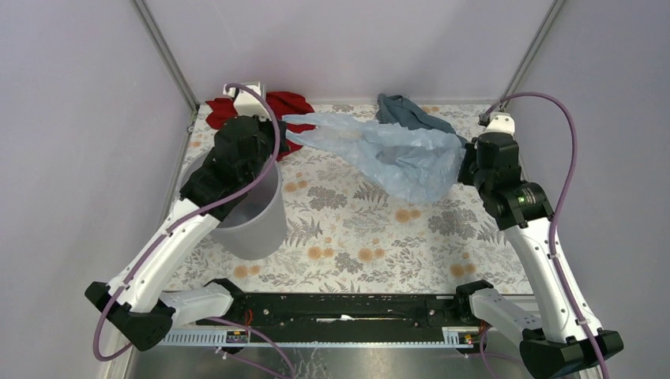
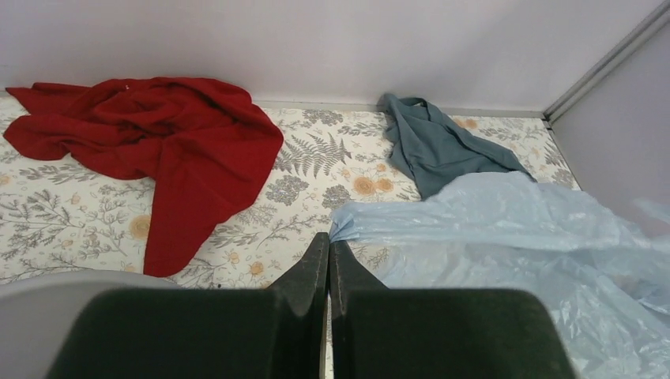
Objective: Put the trash bags into the trash bin
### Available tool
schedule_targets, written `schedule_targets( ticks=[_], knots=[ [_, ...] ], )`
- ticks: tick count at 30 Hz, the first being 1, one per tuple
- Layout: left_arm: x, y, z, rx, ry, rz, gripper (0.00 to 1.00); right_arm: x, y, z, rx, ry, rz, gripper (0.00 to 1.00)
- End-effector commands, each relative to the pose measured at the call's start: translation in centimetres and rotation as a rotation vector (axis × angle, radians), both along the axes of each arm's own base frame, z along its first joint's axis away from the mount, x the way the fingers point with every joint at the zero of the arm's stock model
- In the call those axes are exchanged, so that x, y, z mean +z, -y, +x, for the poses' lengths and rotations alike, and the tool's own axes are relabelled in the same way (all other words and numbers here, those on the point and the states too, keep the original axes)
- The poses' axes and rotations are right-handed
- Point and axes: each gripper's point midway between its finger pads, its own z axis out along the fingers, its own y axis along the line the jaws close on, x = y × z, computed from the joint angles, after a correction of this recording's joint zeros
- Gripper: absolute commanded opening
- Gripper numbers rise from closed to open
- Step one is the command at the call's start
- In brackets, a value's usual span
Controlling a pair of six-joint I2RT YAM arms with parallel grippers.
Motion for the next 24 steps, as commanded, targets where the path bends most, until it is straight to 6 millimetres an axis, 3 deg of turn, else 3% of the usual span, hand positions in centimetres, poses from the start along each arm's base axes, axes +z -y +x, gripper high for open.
schedule_targets(
  ticks=[1, 5, 7, 11, 14, 16, 21, 22, 24],
  knots=[
    [2.5, 1.3, -1.4, -0.129, 0.045, -0.026, 0.00, 1.6, -3.1, -0.1, 0.178, -0.016, 0.072, 0.00],
    [2.3, 5.6, -2.6, -0.347, -0.005, -0.095, 0.00, 1.9, -8.0, -0.3, 0.395, -0.043, 0.229, 0.10],
    [2.2, 7.3, -3.1, -0.420, -0.041, -0.149, 0.00, 1.7, -9.1, -0.4, 0.439, -0.069, 0.268, 0.15],
    [1.4, 8.8, -3.2, -0.445, -0.145, -0.239, 0.00, -0.9, -7.1, 0.1, 0.350, -0.198, 0.172, 0.22],
    [2.0, 9.7, -3.7, -0.475, -0.172, -0.311, 0.00, -2.0, -5.0, -0.1, 0.281, -0.276, 0.057, 0.44],
    [2.8, 10.3, -4.1, -0.506, -0.175, -0.369, 0.00, -1.0, -4.4, -0.2, 0.257, -0.258, -0.003, 0.54],
    [4.2, 11.5, -4.3, -0.543, -0.189, -0.474, 0.00, 3.5, -6.1, -0.8, 0.320, -0.155, -0.077, 0.79],
    [4.5, 11.6, -4.2, -0.543, -0.188, -0.488, 0.00, 4.0, -6.9, -0.8, 0.363, -0.150, -0.064, 0.82],
    [5.0, 12.0, -4.2, -0.554, -0.190, -0.523, 0.00, 4.9, -11.2, -1.6, 0.583, -0.121, 0.047, 0.86]
  ],
)
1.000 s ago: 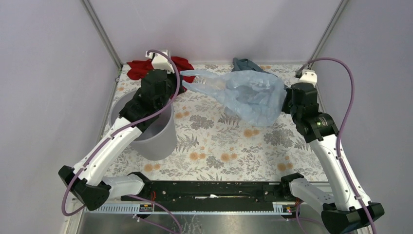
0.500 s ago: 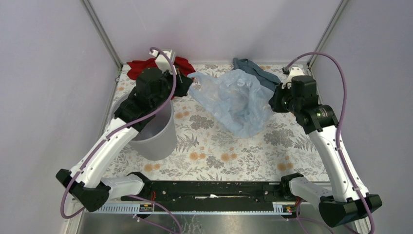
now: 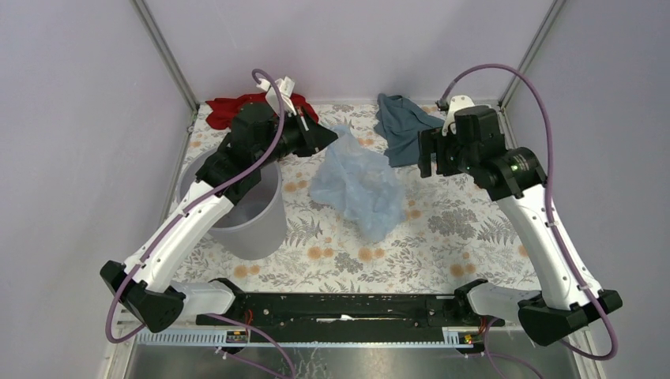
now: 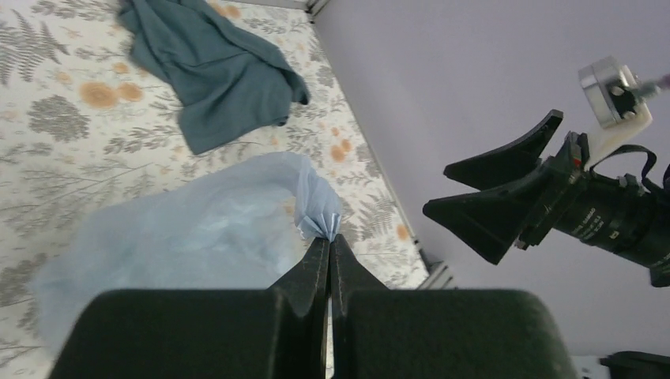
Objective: Put the trash bags into the trash bin
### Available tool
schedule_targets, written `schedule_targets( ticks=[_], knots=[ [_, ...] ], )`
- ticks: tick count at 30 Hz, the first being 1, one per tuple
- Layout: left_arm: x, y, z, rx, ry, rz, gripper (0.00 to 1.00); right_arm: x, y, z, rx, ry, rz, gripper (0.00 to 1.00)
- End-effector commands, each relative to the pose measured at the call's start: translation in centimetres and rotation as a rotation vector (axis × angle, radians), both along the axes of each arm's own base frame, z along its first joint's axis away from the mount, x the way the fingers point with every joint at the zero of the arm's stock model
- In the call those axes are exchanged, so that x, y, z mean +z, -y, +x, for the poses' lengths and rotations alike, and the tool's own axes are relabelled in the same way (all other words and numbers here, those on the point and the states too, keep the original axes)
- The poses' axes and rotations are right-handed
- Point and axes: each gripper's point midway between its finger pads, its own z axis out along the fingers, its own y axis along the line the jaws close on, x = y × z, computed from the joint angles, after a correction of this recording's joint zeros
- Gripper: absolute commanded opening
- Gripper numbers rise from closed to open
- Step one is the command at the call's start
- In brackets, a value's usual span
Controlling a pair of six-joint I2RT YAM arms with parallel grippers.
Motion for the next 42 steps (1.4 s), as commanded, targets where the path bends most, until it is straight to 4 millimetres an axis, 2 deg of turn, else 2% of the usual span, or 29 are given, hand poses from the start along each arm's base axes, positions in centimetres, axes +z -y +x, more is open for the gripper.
schedule_targets(
  ticks=[1, 2, 4, 8, 11, 13, 19, 21, 22, 23, 24, 26, 27, 28, 31, 32, 33, 35, 37, 38, 42],
  knots=[
    [5.1, 1.4, -0.4, -0.045, 0.040, -0.182, 0.00, 3.8, -6.3, -2.0, 0.331, 0.071, 0.194, 0.89],
    [5.3, 1.7, -0.5, -0.057, 0.033, -0.201, 0.00, 4.9, -9.3, -3.4, 0.459, 0.106, 0.310, 0.91],
    [5.3, 2.2, -0.4, -0.062, 0.016, -0.221, 0.00, 5.0, -13.6, -5.2, 0.606, 0.135, 0.479, 0.96],
    [5.1, 3.0, -0.5, -0.058, -0.017, -0.247, 0.00, 4.8, -18.6, -5.9, 0.719, 0.228, 0.560, 0.99],
    [5.4, 3.5, -0.9, -0.071, -0.029, -0.261, 0.00, 4.7, -21.0, -4.6, 0.679, 0.339, 0.545, 1.00],
    [5.5, 3.6, -1.0, -0.065, -0.036, -0.271, 0.00, 4.3, -21.8, -3.1, 0.605, 0.381, 0.555, 1.00],
    [5.5, 4.1, -1.4, -0.061, -0.041, -0.275, 0.00, 3.8, -25.2, -2.0, 0.575, 0.411, 0.692, 0.99],
    [5.6, 4.3, -1.6, -0.075, -0.041, -0.275, 0.00, 3.4, -25.0, -0.9, 0.504, 0.412, 0.683, 0.89],
    [5.6, 4.4, -1.8, -0.085, -0.039, -0.271, 0.00, 2.9, -24.1, 0.0, 0.423, 0.418, 0.671, 0.84],
    [5.6, 4.3, -2.1, -0.089, -0.035, -0.268, 0.00, 2.7, -23.0, 0.7, 0.351, 0.432, 0.662, 0.70],
    [5.5, 4.2, -2.1, -0.086, -0.032, -0.262, 0.00, 2.7, -22.0, 1.0, 0.303, 0.452, 0.653, 0.50],
    [5.4, 3.8, -2.3, -0.081, -0.017, -0.239, 0.00, 3.1, -20.7, 0.7, 0.299, 0.497, 0.636, 0.24],
    [5.1, 3.5, -2.3, -0.074, -0.001, -0.213, 0.00, 3.3, -20.1, 0.4, 0.304, 0.510, 0.626, 0.05],
    [5.0, 3.1, -2.2, -0.062, 0.007, -0.194, 0.00, 3.3, -19.5, 0.1, 0.303, 0.512, 0.619, 0.00],
    [5.0, 2.6, -2.4, -0.054, 0.032, -0.176, 0.00, 2.2, -18.2, -0.3, 0.353, 0.462, 0.620, 0.00],
    [5.1, 2.7, -2.5, -0.069, 0.044, -0.175, 0.04, 1.6, -18.1, -0.7, 0.396, 0.430, 0.634, 0.00],
    [5.2, 2.8, -2.7, -0.088, 0.063, -0.166, 0.20, 1.3, -17.9, -1.1, 0.431, 0.401, 0.652, 0.00],
    [5.1, 2.7, -3.0, -0.105, 0.089, -0.131, 0.66, 0.9, -17.4, -2.5, 0.520, 0.355, 0.686, 0.00],
    [4.2, 1.8, -2.9, -0.080, 0.101, -0.073, 0.93, 0.8, -16.6, -3.7, 0.593, 0.320, 0.702, 0.00],
    [3.6, 1.3, -3.0, -0.065, 0.102, -0.045, 0.98, 0.7, -16.1, -4.3, 0.619, 0.297, 0.710, 0.00],
    [0.3, 0.1, -3.6, -0.055, 0.076, 0.029, 0.99, 1.9, -14.4, -5.7, 0.711, 0.213, 0.849, 0.00]
  ],
)
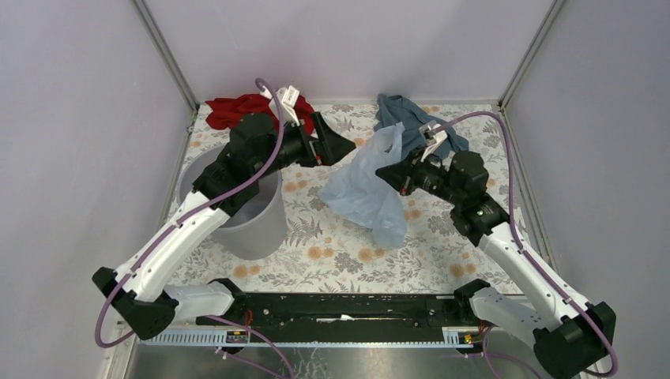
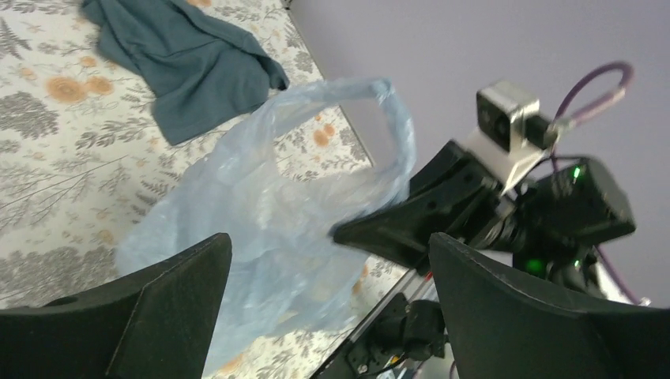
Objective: Put the trash bags into the trash bin
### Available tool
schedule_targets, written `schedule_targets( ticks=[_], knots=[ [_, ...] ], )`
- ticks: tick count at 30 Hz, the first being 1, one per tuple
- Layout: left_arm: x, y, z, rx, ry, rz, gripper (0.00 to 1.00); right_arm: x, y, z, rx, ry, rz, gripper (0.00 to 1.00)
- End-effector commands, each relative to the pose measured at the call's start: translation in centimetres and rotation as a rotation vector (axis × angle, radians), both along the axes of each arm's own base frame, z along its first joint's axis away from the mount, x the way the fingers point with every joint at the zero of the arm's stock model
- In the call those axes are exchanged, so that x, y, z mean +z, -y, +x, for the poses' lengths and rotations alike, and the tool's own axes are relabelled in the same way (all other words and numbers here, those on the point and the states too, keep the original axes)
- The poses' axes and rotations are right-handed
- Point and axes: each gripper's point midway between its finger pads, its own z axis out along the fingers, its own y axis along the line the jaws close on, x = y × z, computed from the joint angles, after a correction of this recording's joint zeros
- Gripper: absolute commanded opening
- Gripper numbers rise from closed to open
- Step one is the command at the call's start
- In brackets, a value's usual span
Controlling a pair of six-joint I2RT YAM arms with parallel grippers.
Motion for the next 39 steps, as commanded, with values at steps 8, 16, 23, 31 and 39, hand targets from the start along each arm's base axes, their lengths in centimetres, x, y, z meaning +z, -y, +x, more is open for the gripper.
schedule_targets(
  ticks=[8, 16, 23, 31, 39],
  knots=[
    [-9.3, 0.9, -3.5, -0.163, -0.106, 0.178, 0.99, 2.4, 1.9, -3.3, 0.233, -0.059, 0.138, 0.00],
    [-15.4, 3.1, -4.1, -0.098, -0.125, 0.450, 0.95, 2.7, 2.2, -3.4, 0.226, -0.052, 0.127, 0.00],
    [-19.0, 1.4, -2.3, 0.079, -0.130, 0.619, 0.71, 3.0, 2.4, -3.9, 0.226, -0.041, 0.123, 0.00],
    [-19.2, 1.2, -1.3, 0.137, -0.115, 0.623, 0.45, 3.5, 2.7, -4.4, 0.216, -0.021, 0.115, 0.00],
    [-12.5, -2.1, 0.1, 0.293, 0.049, 0.526, 0.00, 1.1, 4.3, -4.3, 0.097, -0.053, 0.037, 0.00]
  ],
)
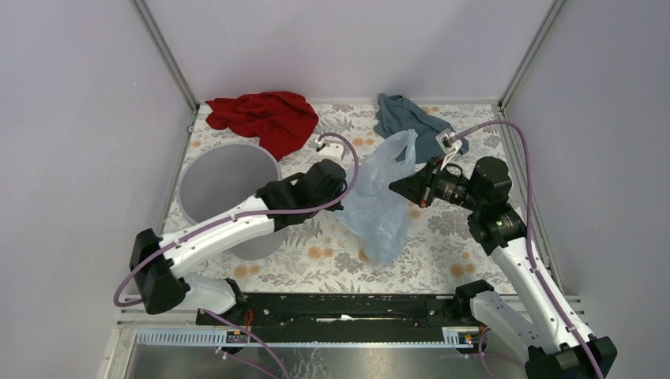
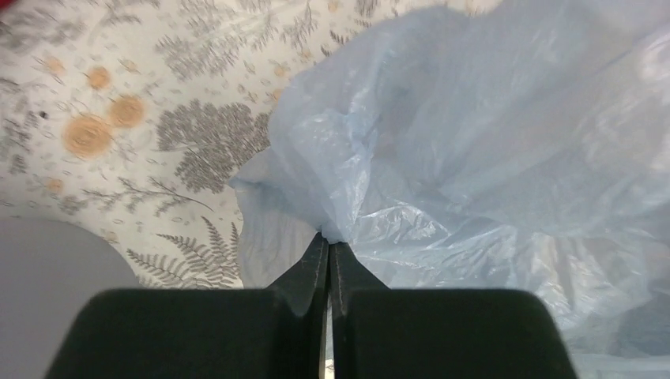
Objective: Put the trash bags into the trash bin
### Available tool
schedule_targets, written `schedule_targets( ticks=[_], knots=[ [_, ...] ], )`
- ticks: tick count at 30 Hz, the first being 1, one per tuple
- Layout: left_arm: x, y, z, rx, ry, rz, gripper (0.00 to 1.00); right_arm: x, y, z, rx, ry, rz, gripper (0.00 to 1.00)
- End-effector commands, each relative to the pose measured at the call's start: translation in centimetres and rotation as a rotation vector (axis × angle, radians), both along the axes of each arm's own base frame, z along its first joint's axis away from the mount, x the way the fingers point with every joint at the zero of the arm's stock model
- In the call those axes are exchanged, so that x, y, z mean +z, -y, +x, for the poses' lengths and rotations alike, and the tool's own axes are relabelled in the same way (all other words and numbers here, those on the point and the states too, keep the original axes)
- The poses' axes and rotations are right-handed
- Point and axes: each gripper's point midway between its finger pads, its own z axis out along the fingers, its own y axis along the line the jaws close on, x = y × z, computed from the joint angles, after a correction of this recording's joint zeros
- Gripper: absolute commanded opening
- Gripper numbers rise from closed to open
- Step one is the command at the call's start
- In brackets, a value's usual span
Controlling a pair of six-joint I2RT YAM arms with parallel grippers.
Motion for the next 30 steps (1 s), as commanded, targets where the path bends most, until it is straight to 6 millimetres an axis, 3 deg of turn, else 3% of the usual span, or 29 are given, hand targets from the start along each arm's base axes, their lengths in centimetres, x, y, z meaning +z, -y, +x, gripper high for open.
schedule_targets(
  ticks=[1, 3, 5, 7, 8, 9, 11, 14, 16, 18, 20, 22, 26, 30],
  knots=[
    [8.4, -2.0, 1.7, 0.074, 0.235, -0.139, 0.00, -0.5, 1.9, 0.4, -0.133, 0.020, -0.067, 0.00],
    [10.5, -2.6, 1.4, 0.071, 0.288, -0.198, 0.00, -2.5, 4.7, 1.9, -0.331, -0.019, -0.155, 0.00],
    [12.0, -3.5, 1.1, 0.075, 0.323, -0.255, 0.00, -5.3, 9.7, 3.5, -0.631, -0.088, -0.288, 0.00],
    [13.2, -4.6, 0.6, 0.086, 0.346, -0.319, 0.00, -7.5, 14.9, 3.5, -0.913, -0.154, -0.393, 0.00],
    [13.4, -5.0, 0.4, 0.087, 0.347, -0.344, 0.00, -8.0, 16.1, 3.2, -0.975, -0.162, -0.408, 0.00],
    [13.5, -5.2, 0.1, 0.076, 0.345, -0.372, 0.00, -8.1, 16.1, 3.0, -0.976, -0.157, -0.396, 0.00],
    [13.6, -5.1, -0.3, 0.050, 0.333, -0.419, 0.00, -7.5, 13.2, 2.5, -0.821, -0.126, -0.311, 0.00],
    [13.5, -4.1, -1.2, -0.004, 0.302, -0.470, 0.00, -5.4, 7.3, 1.2, -0.489, -0.062, -0.174, 0.21],
    [13.5, -3.9, -1.1, 0.013, 0.276, -0.487, 0.00, -4.7, 6.4, 0.9, -0.429, -0.062, -0.161, 0.31],
    [13.5, -4.2, -0.6, 0.089, 0.237, -0.503, 0.00, -4.6, 7.0, 0.9, -0.450, -0.072, -0.209, 0.56],
    [13.8, -4.4, 0.0, 0.163, 0.206, -0.537, 0.00, -4.5, 6.4, -0.4, -0.367, -0.077, -0.249, 0.82],
    [14.2, -4.4, 0.6, 0.240, 0.178, -0.602, 0.00, -4.1, 5.1, -2.2, -0.235, -0.095, -0.248, 0.96],
    [15.6, -4.0, 2.3, 0.365, 0.139, -0.773, 0.00, -3.5, 3.9, -5.0, -0.102, -0.123, -0.213, 1.00],
    [18.3, -3.1, 3.4, 0.398, 0.145, -0.976, 0.00, -3.8, 3.7, -5.4, -0.081, -0.114, -0.203, 1.00]
  ],
)
